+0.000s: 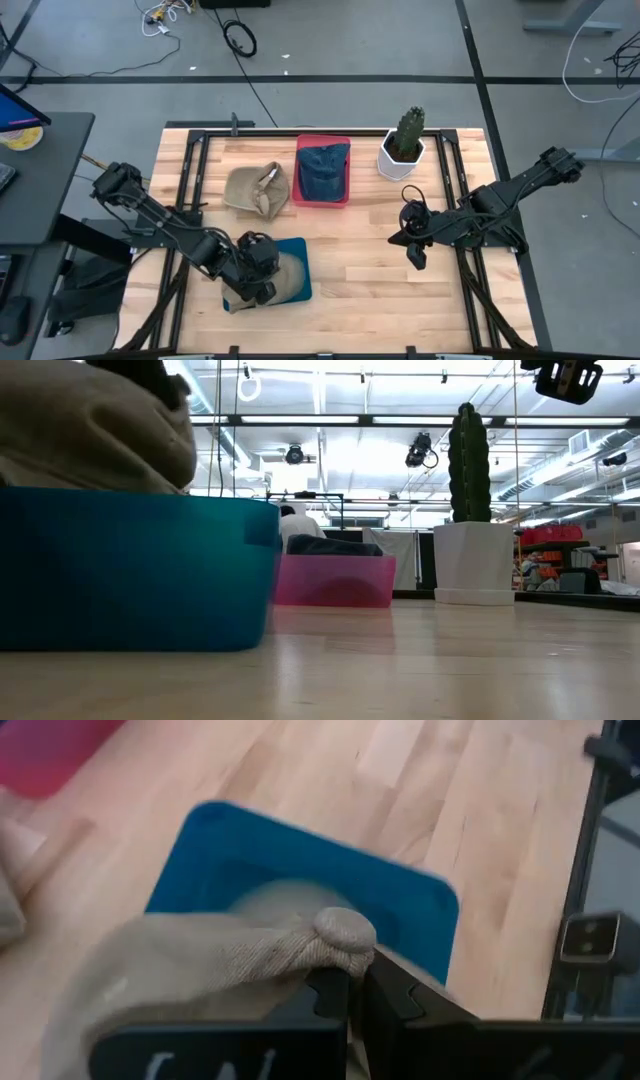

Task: Pick & Place hat
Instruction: Put the bottom right brown cap into the blue bin

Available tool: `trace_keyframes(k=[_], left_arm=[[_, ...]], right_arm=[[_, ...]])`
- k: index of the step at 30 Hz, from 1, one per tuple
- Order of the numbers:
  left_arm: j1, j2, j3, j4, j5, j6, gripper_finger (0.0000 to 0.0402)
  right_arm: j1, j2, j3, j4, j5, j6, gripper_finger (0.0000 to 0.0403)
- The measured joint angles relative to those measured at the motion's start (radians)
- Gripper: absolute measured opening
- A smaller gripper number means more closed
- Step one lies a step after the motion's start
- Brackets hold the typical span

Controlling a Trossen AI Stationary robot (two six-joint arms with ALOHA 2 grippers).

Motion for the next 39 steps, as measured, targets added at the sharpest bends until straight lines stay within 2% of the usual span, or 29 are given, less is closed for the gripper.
trace_keyframes(k=[12, 24, 30, 34, 39], left_arm=[[-0.062, 0.001, -0.020, -0.206, 0.069, -0.104, 0.0012], [-0.063, 0.015, -0.032, -0.175, 0.121, -0.105, 0.0011], [-0.059, 0.019, -0.125, -0.093, 0.216, -0.159, 0.0009], [-0.057, 0.019, -0.157, -0.093, 0.221, -0.221, 0.0012], [-0.057, 0.019, -0.203, -0.072, 0.219, -0.228, 0.0009]], right_arm=[[-0.002, 0.000, 0.000, -0.001, 0.000, -0.006, 0.0000], [-0.010, 0.000, 0.000, -0.001, 0.000, -0.017, 0.0000], [-0.010, 0.000, 0.000, -0.001, 0.000, -0.016, 0.0000], [-0.010, 0.000, 0.000, 0.000, 0.000, -0.011, 0.0000], [-0.010, 0.000, 0.000, 0.000, 0.000, -0.008, 0.0000]])
